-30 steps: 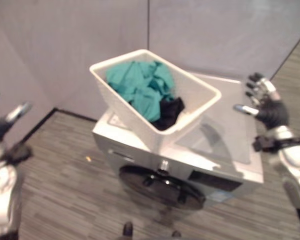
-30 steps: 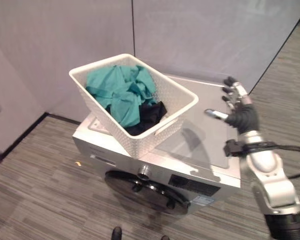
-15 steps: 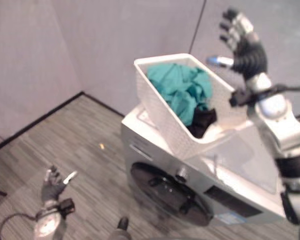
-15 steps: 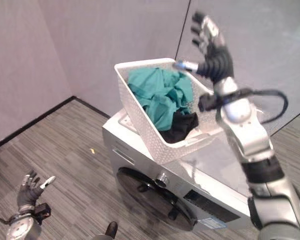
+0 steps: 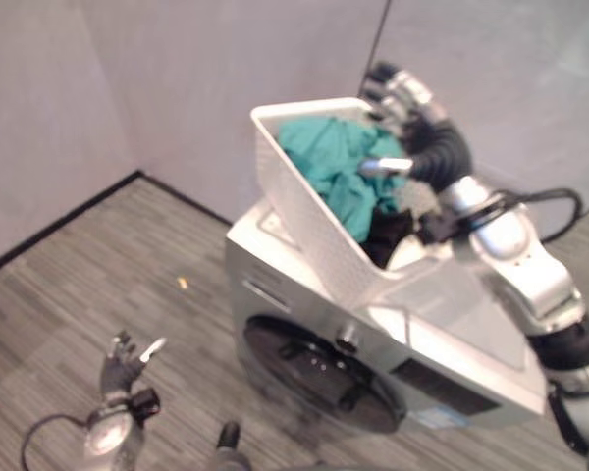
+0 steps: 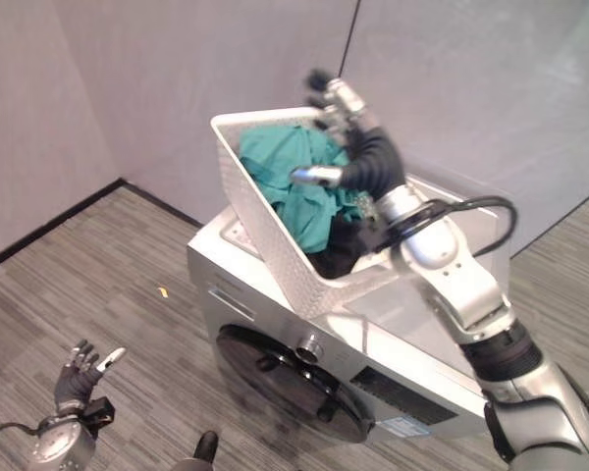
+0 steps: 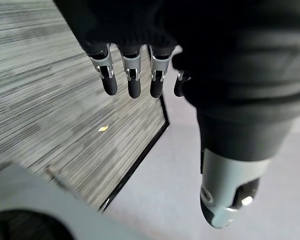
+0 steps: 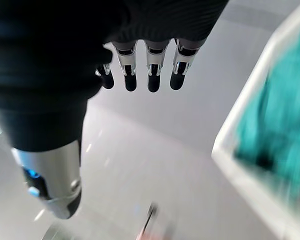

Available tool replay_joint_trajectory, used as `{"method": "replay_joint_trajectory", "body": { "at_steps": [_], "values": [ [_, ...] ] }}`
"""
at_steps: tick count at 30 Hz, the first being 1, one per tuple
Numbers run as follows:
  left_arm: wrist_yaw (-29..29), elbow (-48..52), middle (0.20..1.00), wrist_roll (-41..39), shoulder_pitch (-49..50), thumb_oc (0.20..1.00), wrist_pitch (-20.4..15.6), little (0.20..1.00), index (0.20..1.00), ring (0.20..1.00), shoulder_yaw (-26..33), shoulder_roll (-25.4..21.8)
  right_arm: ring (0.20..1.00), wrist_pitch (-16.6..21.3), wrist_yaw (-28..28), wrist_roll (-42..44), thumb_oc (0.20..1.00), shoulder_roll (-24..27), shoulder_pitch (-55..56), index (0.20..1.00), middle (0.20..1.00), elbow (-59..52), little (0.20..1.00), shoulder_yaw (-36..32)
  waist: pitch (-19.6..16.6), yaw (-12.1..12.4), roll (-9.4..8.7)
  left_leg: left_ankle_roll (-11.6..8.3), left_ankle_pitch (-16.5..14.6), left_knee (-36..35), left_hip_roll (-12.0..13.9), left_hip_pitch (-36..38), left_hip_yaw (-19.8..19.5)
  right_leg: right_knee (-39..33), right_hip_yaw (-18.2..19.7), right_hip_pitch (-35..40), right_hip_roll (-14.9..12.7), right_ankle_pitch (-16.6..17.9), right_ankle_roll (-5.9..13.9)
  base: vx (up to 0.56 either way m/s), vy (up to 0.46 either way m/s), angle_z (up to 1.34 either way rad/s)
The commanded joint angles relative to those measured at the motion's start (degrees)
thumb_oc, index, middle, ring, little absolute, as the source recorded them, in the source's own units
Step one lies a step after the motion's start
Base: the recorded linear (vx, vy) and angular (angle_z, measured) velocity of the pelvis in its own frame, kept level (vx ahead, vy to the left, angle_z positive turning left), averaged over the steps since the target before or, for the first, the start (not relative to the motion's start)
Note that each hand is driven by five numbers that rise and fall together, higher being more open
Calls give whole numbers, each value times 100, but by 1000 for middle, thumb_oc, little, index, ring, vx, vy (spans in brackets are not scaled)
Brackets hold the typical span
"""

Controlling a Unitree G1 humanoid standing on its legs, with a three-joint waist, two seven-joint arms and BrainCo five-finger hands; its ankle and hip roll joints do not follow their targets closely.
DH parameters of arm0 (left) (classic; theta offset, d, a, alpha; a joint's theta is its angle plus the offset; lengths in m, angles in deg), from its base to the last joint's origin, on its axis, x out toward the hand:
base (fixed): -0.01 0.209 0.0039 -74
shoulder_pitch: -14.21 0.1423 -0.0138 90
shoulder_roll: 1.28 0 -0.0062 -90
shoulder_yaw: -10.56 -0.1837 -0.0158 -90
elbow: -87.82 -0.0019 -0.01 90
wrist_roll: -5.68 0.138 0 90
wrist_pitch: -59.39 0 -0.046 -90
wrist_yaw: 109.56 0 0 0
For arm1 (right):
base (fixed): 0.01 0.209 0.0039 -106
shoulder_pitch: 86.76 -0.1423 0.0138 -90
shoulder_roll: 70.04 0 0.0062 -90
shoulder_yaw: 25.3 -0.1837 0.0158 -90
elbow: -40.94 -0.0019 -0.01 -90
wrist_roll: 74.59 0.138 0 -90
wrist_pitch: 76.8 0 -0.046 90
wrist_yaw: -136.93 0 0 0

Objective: Grab the laundry basket,head to the washer,open it,put in the laundry and shut it.

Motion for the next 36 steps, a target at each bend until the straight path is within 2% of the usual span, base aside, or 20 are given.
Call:
{"method": "replay_joint_trajectory", "body": {
  "at_steps": [1,8,14,20,27,33,36],
  "values": [
    [-1,-107,1000,-89,-322,1000,-276,1000,1000,1000,-68,-197,1000,579,240,344,1000,-113,-551,1000,1000,-55,1000,94,-172,34,122,114,-699,74,330,476,-50,283,-189,-166,-384,-19,361,-26,24,-5],
    [27,-589,1000,-84,-649,1000,-335,1000,1000,1000,-316,-144,1000,663,558,485,1000,-622,-859,1000,1000,-336,1000,972,-172,33,144,107,-672,74,296,443,-31,304,-202,-187,-453,-9,376,-18,20,-1],
    [46,-943,1000,-128,-778,1000,-314,1000,1000,1000,-417,-70,1000,634,698,769,1000,-534,-834,1000,1000,-547,1000,1368,-150,-49,119,85,-651,74,300,412,-15,318,-217,-227,-466,13,384,0,0,0],
    [66,-1136,1000,-209,-830,1000,-312,1000,1000,1000,-481,-30,1000,476,675,662,1000,-487,-583,1000,1000,-614,1000,1536,-107,-156,136,81,-641,74,324,415,53,345,-185,-257,-474,11,387,-12,2,-2],
    [94,-1167,1000,-254,-999,1000,-285,1000,1000,1000,-632,-78,1000,332,605,395,1000,46,86,1000,1000,-766,1000,1203,-70,-282,89,76,-625,74,312,382,-68,440,-235,-249,-494,-54,381,-23,11,4],
    [40,-1199,1000,-297,-886,1000,-259,1000,1000,1000,-553,-82,1000,188,654,-211,1000,712,761,1000,1000,-791,1000,653,-109,-341,85,100,-655,74,272,373,-137,447,-250,-225,-522,-56,386,4,8,9],
    [13,-1177,1000,-334,-803,1000,-260,1000,1000,1000,-517,-56,1000,76,628,-626,1000,783,1117,1000,1000,-560,1000,370,-106,-357,121,121,-679,74,258,400,-132,455,-250,-216,-535,-61,394,4,7,2]
  ]
}}
